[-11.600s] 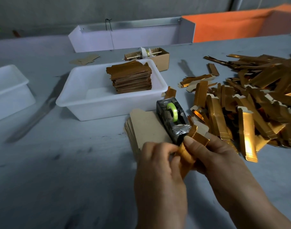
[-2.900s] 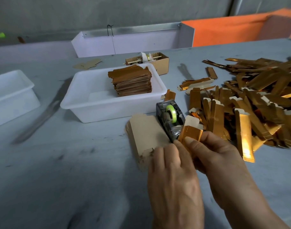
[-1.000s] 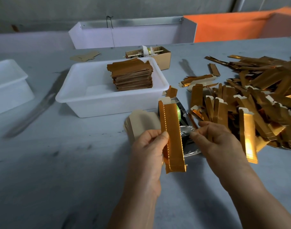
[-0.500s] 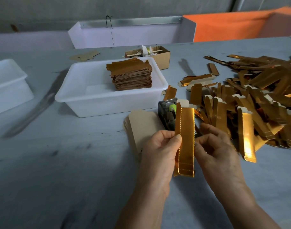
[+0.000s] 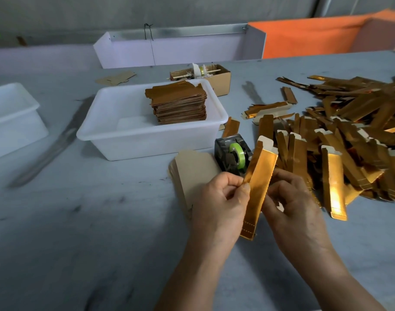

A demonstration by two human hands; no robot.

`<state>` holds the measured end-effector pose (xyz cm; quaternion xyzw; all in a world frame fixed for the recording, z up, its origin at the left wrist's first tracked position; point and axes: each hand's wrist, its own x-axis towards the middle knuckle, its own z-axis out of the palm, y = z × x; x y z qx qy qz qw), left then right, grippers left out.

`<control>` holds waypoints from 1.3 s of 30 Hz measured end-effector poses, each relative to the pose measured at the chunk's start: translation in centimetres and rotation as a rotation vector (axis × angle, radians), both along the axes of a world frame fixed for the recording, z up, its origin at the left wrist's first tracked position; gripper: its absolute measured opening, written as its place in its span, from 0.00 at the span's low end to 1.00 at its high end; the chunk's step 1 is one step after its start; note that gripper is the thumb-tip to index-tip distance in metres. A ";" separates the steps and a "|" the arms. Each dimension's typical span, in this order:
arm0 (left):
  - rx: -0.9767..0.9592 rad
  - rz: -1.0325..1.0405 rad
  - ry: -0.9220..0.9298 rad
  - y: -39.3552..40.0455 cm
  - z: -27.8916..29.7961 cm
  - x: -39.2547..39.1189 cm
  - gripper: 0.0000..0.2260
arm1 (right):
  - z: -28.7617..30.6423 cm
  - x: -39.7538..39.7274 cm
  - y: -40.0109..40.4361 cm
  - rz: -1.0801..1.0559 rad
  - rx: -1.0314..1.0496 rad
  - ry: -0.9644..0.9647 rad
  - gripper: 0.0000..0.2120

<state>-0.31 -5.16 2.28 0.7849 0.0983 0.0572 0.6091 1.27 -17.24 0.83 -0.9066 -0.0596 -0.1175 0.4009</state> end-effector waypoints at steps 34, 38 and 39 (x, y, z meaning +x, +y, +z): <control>-0.513 -0.046 0.092 0.1 1.6 -1.6 0.04 | 5.4 -1.2 -1.2 0.295 0.124 0.099 0.16; -0.515 -0.079 0.088 0.3 1.9 -1.8 0.05 | 5.4 -1.1 -1.0 0.246 0.117 0.110 0.14; -0.525 -0.088 0.105 0.3 1.9 -1.8 0.06 | 5.3 -1.1 -0.9 0.232 0.109 0.110 0.13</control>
